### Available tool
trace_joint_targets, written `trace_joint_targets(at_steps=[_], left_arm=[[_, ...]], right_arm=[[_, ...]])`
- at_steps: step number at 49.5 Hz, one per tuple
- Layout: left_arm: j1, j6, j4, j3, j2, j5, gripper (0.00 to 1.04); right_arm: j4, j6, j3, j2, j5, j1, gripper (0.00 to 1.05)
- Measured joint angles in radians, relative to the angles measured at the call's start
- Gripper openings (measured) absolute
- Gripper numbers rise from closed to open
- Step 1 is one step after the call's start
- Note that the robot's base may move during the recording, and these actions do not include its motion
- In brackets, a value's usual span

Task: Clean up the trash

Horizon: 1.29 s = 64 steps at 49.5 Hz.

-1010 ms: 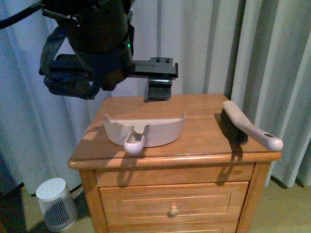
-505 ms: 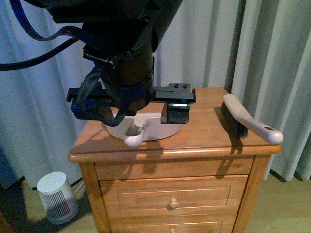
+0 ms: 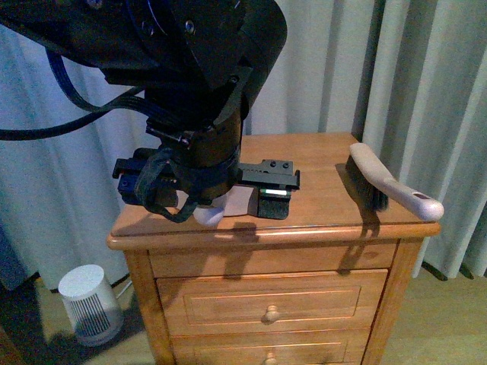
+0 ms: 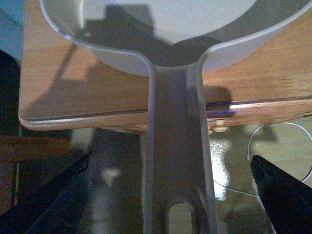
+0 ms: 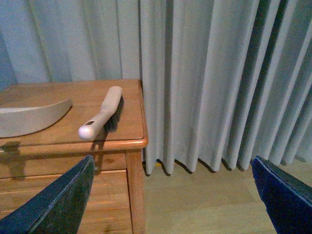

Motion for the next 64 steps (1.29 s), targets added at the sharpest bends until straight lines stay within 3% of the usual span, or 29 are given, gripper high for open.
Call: trace_joint_targets(at_steps=[15, 22, 33, 50, 57, 64], left_arm=[[0.020, 0.026, 0.016, 0.004, 0.021, -0.026, 0.96], [0.019, 0.028, 0.016, 0.004, 0.021, -0.022, 0.65], [0.014, 0.029, 0.016, 0.004, 0.021, -0.014, 0.29], [0.008, 0.032, 0.047, 0.004, 0.002, -0.006, 0.29], [0.000, 0.067, 0.144, -0.021, -0.080, -0.016, 0.28], [-0.002, 0.217, 0.392, -0.155, -0.277, -0.059, 0.28]], right_arm=[[0.000, 0.000, 0.000, 0.000, 0.000, 0.000, 0.97], [0.000, 0.000, 0.000, 0.000, 0.000, 0.000, 0.97], [0.000, 0.000, 0.000, 0.000, 0.000, 0.000, 0.97], [0.000, 0.000, 0.000, 0.000, 0.000, 0.000, 0.97], [0.000, 0.000, 0.000, 0.000, 0.000, 0.000, 0.97], [0.000, 0.000, 0.000, 0.000, 0.000, 0.000, 0.97]])
